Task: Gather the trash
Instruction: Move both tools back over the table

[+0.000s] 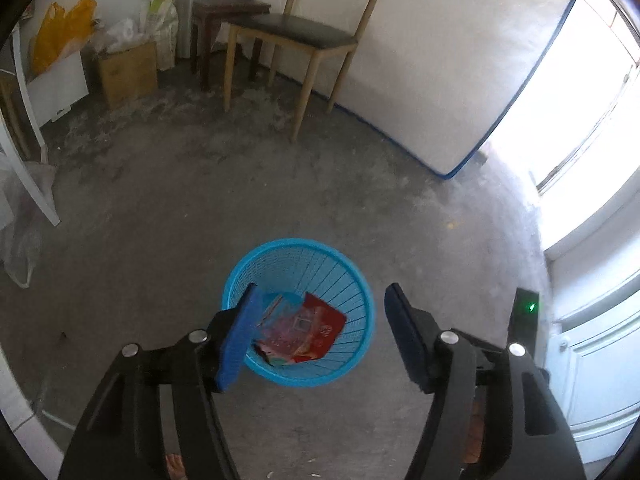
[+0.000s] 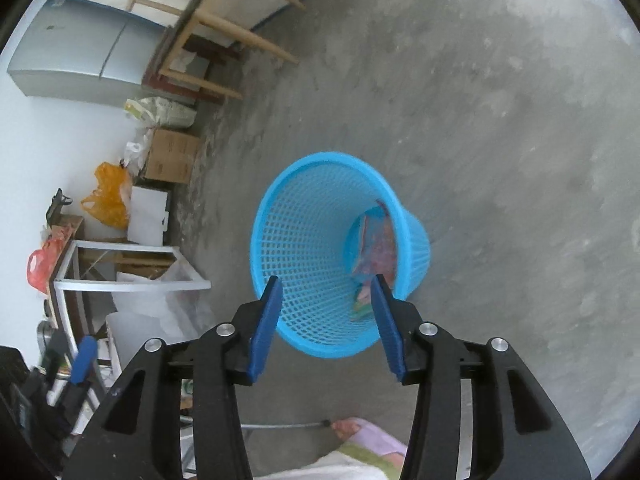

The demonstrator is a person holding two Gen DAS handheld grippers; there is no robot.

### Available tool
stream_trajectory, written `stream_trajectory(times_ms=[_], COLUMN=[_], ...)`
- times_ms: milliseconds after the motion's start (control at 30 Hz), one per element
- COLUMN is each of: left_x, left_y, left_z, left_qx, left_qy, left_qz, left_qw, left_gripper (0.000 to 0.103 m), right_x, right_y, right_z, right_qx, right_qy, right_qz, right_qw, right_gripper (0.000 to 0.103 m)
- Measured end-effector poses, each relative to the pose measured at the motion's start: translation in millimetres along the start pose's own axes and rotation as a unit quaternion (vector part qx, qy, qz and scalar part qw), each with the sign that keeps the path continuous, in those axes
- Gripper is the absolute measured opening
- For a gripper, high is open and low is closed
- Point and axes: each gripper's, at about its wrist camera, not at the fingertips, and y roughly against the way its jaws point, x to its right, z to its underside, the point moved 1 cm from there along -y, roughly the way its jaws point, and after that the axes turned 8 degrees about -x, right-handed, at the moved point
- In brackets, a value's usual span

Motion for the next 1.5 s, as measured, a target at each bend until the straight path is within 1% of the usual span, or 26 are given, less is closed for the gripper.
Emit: stream_trajectory(times_ms=[33, 100, 133, 167, 300, 367, 400, 467, 533, 600, 667, 700, 767, 800, 867, 900, 967, 1000, 1100, 1133, 1233, 1333, 1367, 1400, 1433, 1500], left_x=[3, 7, 8, 9, 3, -1, -5, -12, -19, -29, -42, -45, -54, -58, -69, -72, -81, -88, -109, -117, -141, -168, -177, -190, -197, -218], left_y=[12, 33, 41, 52, 93, 111, 123, 144, 163, 188, 214, 225, 250, 260, 285, 293, 312, 322, 343, 348, 357, 363, 366, 371, 373, 374], left_z=[4, 13, 18, 24, 51, 66, 77, 97, 117, 138, 162, 172, 197, 206, 230, 238, 258, 270, 305, 317, 353, 391, 400, 411, 417, 427], left_qx=[0.010, 0.027, 0.029, 0.028, 0.043, 0.046, 0.048, 0.063, 0.074, 0.097, 0.124, 0.133, 0.154, 0.163, 0.181, 0.186, 0.200, 0.206, 0.219, 0.222, 0.237, 0.262, 0.273, 0.287, 0.294, 0.298], left_qy=[-0.003, -0.014, -0.019, -0.021, -0.006, 0.005, 0.012, 0.018, 0.024, 0.034, 0.047, 0.053, 0.065, 0.070, 0.080, 0.084, 0.092, 0.099, 0.133, 0.146, 0.201, 0.253, 0.269, 0.293, 0.304, 0.329], left_qz=[-0.002, -0.016, -0.018, -0.017, -0.001, 0.002, -0.001, -0.013, -0.024, -0.034, -0.052, -0.060, -0.074, -0.083, -0.103, -0.115, -0.141, -0.153, -0.166, -0.167, -0.172, -0.185, -0.191, -0.199, -0.199, -0.200], left_qw=[0.9999, 0.9994, 0.9992, 0.9992, 0.9990, 0.9989, 0.9987, 0.9978, 0.9966, 0.9941, 0.9898, 0.9879, 0.9832, 0.9806, 0.9748, 0.9720, 0.9652, 0.9615, 0.9523, 0.9493, 0.9347, 0.9127, 0.9035, 0.8902, 0.8839, 0.8732], left_gripper=[0.063, 0.063, 0.063, 0.063, 0.063, 0.064, 0.064, 0.065, 0.072, 0.082, 0.088, 0.092, 0.097, 0.097, 0.097, 0.097, 0.097, 0.097, 0.097, 0.097, 0.097, 0.097, 0.097, 0.097, 0.097, 0.097], right_x=[-1, -8, -12, -17, -34, -46, -50, -64, -76, -95, -116, -130, -152, -166, -184, -196, -208, -214, -230, -235, -253, -269, -275, -280, -291, -304], right_y=[10, 27, 35, 43, 71, 87, 91, 98, 98, 94, 97, 98, 99, 100, 103, 104, 109, 111, 114, 113, 102, 89, 88, 85, 79, 63], right_z=[6, 17, 23, 30, 57, 75, 82, 101, 114, 127, 147, 161, 174, 188, 206, 219, 235, 238, 257, 260, 271, 281, 290, 301, 322, 332], right_qx=[0.009, 0.030, 0.038, 0.046, 0.082, 0.111, 0.120, 0.145, 0.147, 0.146, 0.158, 0.171, 0.187, 0.198, 0.215, 0.224, 0.226, 0.223, 0.197, 0.190, 0.165, 0.132, 0.121, 0.111, 0.098, 0.070], right_qy=[0.009, 0.036, 0.048, 0.063, 0.114, 0.146, 0.158, 0.191, 0.211, 0.246, 0.298, 0.332, 0.378, 0.410, 0.443, 0.465, 0.498, 0.508, 0.539, 0.543, 0.561, 0.575, 0.578, 0.581, 0.586, 0.592], right_qz=[0.009, 0.039, 0.053, 0.070, 0.137, 0.168, 0.174, 0.201, 0.228, 0.230, 0.232, 0.240, 0.247, 0.248, 0.240, 0.226, 0.187, 0.166, 0.065, 0.048, 0.020, -0.009, -0.014, -0.017, -0.017, -0.019], right_qw=[1.000, 0.998, 0.997, 0.995, 0.981, 0.969, 0.964, 0.950, 0.939, 0.930, 0.912, 0.896, 0.873, 0.855, 0.837, 0.826, 0.816, 0.815, 0.816, 0.817, 0.811, 0.808, 0.807, 0.806, 0.804, 0.803], right_gripper=[0.048, 0.055, 0.057, 0.062, 0.083, 0.092, 0.095, 0.095, 0.095, 0.095, 0.095, 0.095, 0.095, 0.095, 0.095, 0.095, 0.095, 0.095, 0.095, 0.095, 0.095, 0.095, 0.095, 0.095, 0.095, 0.095])
